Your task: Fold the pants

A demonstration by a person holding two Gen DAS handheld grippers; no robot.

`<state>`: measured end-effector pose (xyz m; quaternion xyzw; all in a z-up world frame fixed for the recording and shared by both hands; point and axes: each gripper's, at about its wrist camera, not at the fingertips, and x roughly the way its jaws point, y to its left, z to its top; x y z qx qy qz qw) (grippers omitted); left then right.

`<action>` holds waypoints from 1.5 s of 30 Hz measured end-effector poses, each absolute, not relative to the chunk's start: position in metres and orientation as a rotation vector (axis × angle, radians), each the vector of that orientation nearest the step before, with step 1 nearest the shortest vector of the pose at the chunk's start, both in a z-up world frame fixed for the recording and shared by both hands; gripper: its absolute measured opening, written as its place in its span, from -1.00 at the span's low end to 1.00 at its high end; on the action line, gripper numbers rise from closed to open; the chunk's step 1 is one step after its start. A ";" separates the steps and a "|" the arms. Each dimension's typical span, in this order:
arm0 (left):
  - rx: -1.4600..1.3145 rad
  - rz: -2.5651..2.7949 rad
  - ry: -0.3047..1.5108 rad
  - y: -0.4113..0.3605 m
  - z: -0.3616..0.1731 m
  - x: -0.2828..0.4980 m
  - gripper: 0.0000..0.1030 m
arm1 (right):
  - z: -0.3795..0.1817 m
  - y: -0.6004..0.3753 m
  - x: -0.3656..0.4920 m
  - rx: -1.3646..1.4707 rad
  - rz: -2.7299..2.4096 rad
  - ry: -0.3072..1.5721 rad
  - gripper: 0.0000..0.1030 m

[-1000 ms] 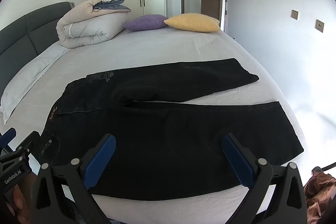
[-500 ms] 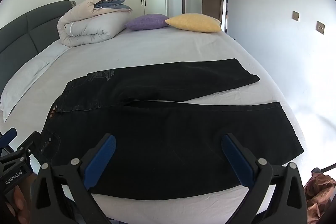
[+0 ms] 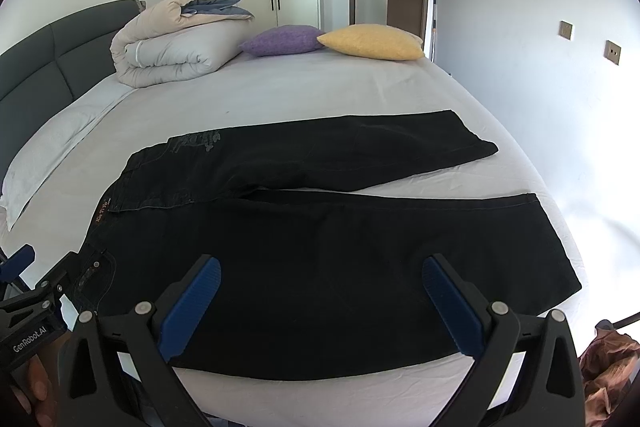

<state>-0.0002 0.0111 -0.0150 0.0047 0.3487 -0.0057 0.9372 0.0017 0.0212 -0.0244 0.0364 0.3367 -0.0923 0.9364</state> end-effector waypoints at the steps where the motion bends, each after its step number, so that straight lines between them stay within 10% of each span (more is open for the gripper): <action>1: 0.010 -0.012 0.712 0.012 -0.015 -0.001 1.00 | -0.025 0.022 0.002 0.074 -0.188 0.688 1.00; 45: -0.001 -0.009 0.732 0.016 -0.033 -0.001 1.00 | -0.036 0.035 0.001 0.069 -0.188 0.695 1.00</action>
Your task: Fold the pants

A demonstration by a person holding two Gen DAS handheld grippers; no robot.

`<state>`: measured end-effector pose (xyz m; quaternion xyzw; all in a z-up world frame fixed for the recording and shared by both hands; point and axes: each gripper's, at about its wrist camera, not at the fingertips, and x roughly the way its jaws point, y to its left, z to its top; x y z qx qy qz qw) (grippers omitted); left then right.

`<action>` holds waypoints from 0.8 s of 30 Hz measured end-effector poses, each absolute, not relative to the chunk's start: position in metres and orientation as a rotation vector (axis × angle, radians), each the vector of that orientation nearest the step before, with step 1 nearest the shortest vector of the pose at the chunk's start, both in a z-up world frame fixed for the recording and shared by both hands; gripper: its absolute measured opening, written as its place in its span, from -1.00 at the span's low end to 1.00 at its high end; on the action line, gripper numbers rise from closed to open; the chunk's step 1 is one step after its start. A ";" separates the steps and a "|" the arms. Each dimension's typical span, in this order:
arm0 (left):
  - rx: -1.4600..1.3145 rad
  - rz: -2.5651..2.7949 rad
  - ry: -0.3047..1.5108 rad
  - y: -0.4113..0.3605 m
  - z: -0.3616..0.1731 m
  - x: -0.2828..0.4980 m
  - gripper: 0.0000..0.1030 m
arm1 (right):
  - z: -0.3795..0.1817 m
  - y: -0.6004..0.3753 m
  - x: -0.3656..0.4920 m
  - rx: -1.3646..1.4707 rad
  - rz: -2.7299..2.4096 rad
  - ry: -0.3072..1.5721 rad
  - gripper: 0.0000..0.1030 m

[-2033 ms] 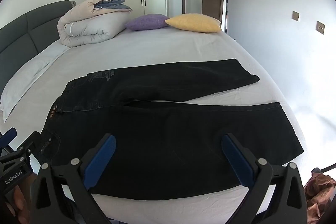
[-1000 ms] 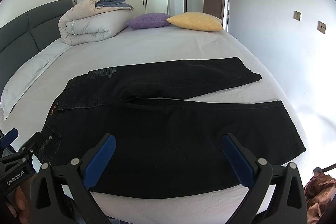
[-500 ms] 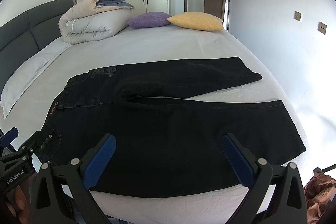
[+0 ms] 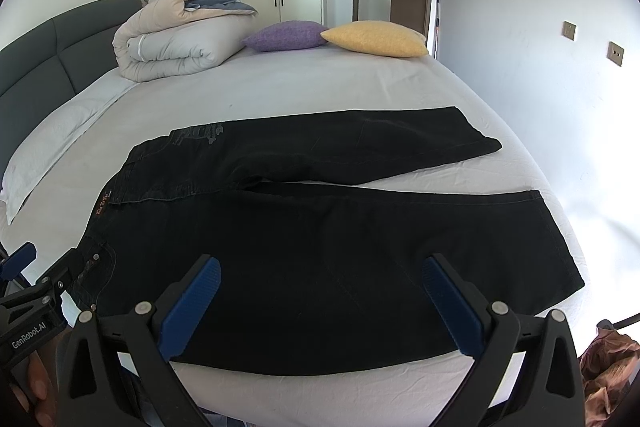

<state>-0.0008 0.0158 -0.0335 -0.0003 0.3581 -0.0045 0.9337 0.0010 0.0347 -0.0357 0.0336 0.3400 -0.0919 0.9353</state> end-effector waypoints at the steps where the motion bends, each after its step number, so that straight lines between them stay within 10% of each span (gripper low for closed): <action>1: -0.001 -0.008 0.735 0.016 -0.032 0.003 1.00 | -0.037 0.036 0.001 0.069 -0.187 0.696 1.00; 24: 0.043 -0.026 0.725 0.031 -0.048 0.039 1.00 | -0.051 0.031 0.019 0.044 -0.074 0.720 1.00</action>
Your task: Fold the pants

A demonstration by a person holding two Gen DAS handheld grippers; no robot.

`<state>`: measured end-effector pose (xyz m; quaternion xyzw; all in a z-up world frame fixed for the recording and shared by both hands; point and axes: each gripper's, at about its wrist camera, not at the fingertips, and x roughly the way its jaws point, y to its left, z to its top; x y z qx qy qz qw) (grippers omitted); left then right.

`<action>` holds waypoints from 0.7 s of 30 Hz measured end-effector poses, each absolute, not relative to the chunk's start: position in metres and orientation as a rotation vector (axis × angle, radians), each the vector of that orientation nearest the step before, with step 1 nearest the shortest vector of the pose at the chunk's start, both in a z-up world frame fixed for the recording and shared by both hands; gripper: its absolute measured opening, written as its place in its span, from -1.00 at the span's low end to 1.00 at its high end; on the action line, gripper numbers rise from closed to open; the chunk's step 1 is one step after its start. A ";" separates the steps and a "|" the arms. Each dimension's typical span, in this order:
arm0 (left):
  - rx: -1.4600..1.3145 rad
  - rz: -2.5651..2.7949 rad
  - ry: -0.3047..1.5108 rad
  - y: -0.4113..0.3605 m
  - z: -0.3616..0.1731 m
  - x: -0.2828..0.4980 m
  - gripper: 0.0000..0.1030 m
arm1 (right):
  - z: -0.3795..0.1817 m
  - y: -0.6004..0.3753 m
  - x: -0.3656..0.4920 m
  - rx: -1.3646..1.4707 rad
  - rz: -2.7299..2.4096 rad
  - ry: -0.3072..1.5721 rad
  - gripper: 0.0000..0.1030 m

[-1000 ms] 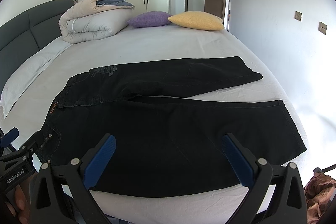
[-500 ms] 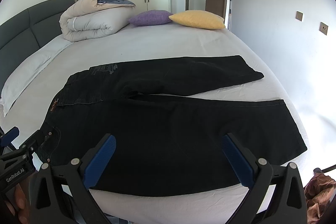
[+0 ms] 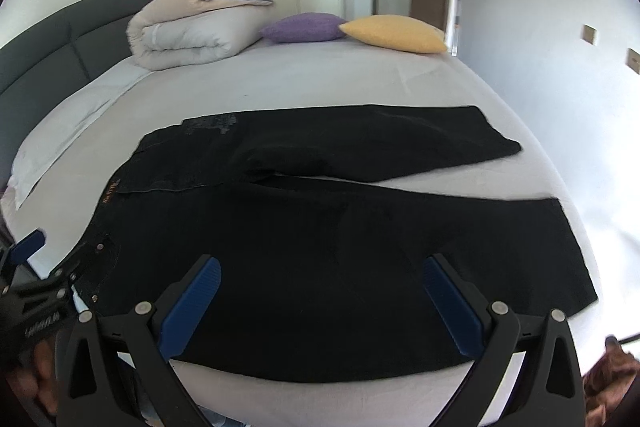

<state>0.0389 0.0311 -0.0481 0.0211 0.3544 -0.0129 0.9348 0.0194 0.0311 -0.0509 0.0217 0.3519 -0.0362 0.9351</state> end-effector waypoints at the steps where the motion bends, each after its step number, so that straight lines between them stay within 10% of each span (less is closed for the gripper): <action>1: 0.049 -0.025 0.713 0.038 -0.049 0.050 1.00 | -0.049 0.030 0.024 0.035 -0.058 0.719 1.00; 21: 0.145 -0.418 0.933 0.118 -0.078 0.387 1.00 | -0.047 0.003 0.165 -0.171 0.349 0.792 0.70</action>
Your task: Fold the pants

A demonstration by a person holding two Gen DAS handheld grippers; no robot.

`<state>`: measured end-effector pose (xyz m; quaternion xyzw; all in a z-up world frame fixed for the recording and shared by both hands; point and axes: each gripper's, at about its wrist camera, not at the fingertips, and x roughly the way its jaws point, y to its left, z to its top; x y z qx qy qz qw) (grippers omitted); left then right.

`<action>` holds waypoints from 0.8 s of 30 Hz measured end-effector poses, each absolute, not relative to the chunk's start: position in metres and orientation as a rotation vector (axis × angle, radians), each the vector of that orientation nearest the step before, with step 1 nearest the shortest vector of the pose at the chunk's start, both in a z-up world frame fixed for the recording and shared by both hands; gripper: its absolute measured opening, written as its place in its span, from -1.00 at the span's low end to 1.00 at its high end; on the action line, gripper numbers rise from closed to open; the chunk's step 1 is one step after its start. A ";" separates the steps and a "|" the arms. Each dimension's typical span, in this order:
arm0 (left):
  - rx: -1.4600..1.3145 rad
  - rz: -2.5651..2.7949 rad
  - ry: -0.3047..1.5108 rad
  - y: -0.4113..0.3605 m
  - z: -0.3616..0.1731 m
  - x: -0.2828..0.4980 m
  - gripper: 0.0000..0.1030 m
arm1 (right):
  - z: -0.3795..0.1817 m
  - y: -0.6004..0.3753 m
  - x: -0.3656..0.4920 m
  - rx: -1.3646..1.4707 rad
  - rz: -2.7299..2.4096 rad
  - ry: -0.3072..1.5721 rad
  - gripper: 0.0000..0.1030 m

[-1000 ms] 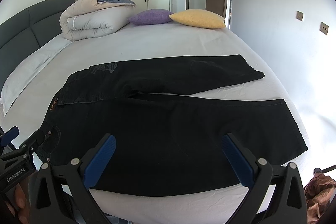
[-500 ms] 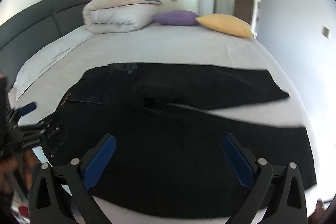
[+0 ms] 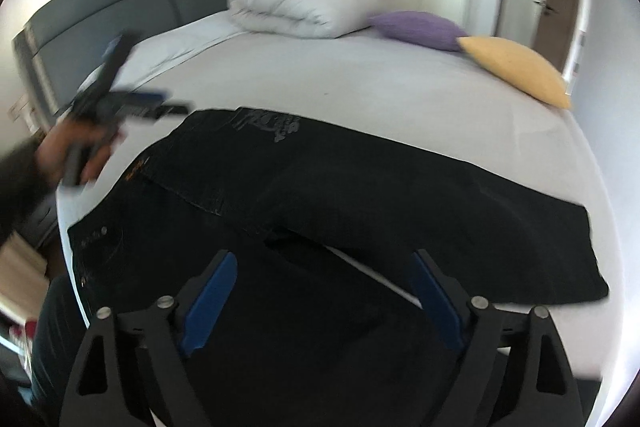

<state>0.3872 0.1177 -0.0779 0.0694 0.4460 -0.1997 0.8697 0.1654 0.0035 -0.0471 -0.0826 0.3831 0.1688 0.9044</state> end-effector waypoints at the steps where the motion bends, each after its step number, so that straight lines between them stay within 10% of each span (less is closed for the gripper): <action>1: 0.185 -0.437 0.955 0.116 -0.083 0.408 1.00 | -0.050 0.001 0.171 -0.174 0.364 0.801 0.67; 12: 0.190 -0.593 1.154 0.131 -0.148 0.499 0.54 | -0.082 0.006 0.211 -0.158 0.459 0.866 0.47; 16: 0.202 -0.607 1.162 0.136 -0.147 0.504 -0.50 | -0.089 0.016 0.228 -0.176 0.474 0.881 0.36; 24: 0.343 -0.563 1.049 0.140 -0.136 0.489 -0.93 | -0.073 0.043 0.271 -0.236 0.502 0.843 0.30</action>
